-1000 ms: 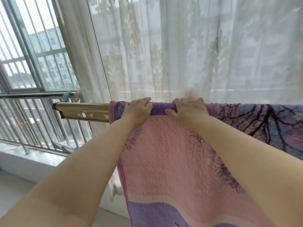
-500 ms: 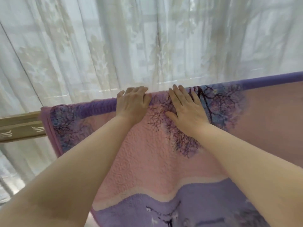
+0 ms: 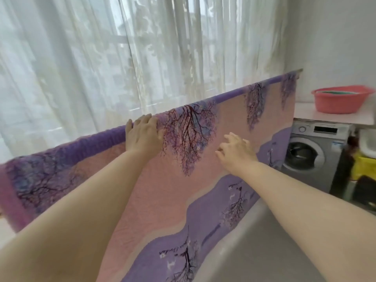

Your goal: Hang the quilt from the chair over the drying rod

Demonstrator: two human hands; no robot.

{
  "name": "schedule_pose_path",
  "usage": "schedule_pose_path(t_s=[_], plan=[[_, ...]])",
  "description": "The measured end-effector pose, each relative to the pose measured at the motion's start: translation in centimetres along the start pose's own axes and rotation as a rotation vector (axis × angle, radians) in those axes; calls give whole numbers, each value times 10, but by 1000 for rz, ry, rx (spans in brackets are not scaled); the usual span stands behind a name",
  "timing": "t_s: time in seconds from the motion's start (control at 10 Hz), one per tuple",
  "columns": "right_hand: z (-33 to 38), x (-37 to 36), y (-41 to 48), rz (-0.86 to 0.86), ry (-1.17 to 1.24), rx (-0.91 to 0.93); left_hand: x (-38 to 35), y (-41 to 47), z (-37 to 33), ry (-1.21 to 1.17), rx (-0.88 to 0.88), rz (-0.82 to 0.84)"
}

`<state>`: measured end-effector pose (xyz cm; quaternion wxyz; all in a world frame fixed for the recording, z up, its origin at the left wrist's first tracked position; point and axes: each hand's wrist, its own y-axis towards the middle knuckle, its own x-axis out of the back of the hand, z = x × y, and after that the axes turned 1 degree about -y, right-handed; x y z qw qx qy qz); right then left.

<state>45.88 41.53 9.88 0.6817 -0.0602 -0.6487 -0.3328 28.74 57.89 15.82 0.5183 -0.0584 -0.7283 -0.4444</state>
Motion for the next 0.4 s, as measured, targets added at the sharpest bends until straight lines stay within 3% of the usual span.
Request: schedule_pose_path(t_s=[0.4], plan=[[-30,86,-117,-89,-177,-209,36,-48,-79,-256,-14,215]])
